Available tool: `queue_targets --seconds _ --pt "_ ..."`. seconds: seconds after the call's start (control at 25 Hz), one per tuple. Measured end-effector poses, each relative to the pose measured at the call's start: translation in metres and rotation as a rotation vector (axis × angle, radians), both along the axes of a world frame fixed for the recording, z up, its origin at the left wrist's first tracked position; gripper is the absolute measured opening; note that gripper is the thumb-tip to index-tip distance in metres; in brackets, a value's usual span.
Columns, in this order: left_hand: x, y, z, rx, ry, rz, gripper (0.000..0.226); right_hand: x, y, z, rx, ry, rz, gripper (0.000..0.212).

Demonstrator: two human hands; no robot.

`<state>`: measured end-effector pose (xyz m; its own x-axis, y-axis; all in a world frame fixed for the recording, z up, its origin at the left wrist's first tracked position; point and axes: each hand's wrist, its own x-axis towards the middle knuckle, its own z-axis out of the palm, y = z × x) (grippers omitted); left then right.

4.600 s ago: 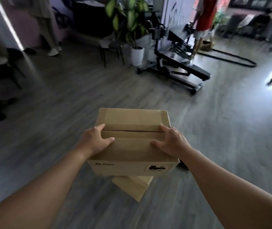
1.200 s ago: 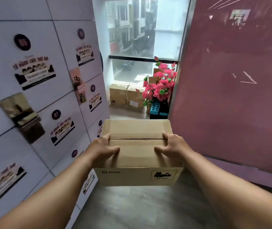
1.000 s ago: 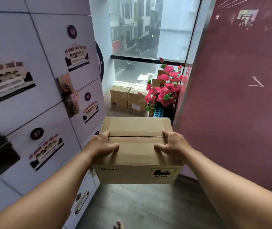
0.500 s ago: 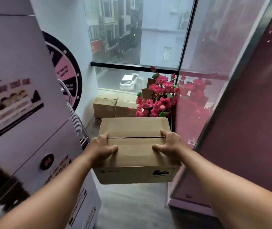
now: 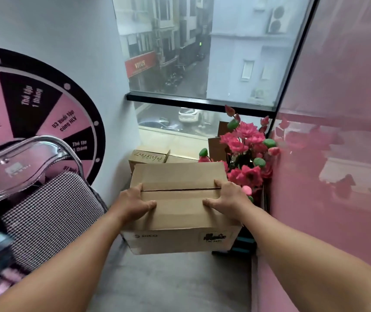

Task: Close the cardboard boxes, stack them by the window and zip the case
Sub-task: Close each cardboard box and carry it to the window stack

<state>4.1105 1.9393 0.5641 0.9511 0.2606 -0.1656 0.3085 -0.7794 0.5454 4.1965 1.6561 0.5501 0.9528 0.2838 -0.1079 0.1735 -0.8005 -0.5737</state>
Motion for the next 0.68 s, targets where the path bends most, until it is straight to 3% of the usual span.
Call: queue_targets --seconds 0.28,0.68 --pt "0.160 0.068 -0.006 -0.047 -0.002 0.097 0.064 0.176 0.073 -0.007 -0.013 -0.001 0.074 0.079" --pt "0.391 0.204 -0.018 -0.077 -0.009 0.149 0.070 0.410 0.206 -0.010 0.005 -0.004 0.086 0.061"
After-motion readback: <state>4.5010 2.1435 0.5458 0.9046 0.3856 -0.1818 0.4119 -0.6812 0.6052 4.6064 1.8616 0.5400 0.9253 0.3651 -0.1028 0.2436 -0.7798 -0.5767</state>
